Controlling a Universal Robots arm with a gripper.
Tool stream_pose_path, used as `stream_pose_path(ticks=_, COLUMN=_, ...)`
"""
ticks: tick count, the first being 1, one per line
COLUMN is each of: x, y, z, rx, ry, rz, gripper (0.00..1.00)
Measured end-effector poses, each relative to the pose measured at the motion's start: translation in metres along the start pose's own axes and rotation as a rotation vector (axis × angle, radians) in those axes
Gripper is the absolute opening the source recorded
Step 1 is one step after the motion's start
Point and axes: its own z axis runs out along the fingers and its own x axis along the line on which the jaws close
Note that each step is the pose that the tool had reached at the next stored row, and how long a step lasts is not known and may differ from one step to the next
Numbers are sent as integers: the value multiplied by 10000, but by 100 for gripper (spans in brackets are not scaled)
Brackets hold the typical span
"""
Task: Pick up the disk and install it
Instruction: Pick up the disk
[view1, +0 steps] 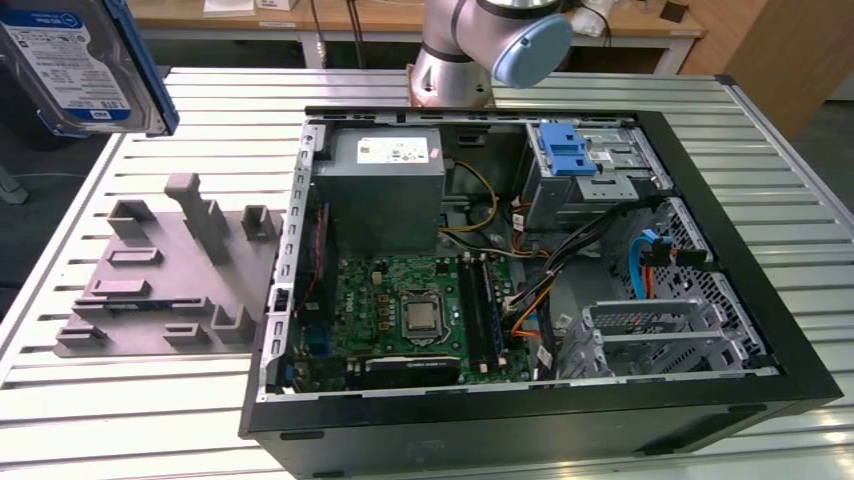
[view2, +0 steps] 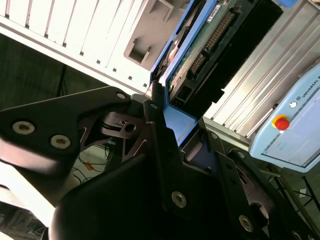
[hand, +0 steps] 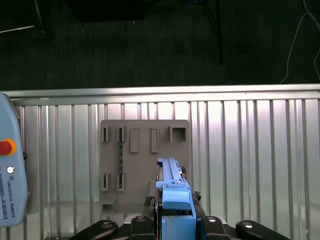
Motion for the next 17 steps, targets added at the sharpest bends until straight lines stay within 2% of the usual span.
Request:
stream_pose_path(ticks=2, x=0, y=0, z=0, rx=0, ry=0, rz=2, gripper=36)
stream_pose_path(ticks=4, x=-1, y=-29, z=0, rx=0, ry=0, rz=1, gripper=36)
stream_pose_path(ticks=13, x=-2, y=-53, z=2, rx=1, ry=0, rz=0, gripper=36)
stream_pose_path(ticks=17, x=-3, y=-92, z=2, rx=0, ry=0, rz=0, gripper=36)
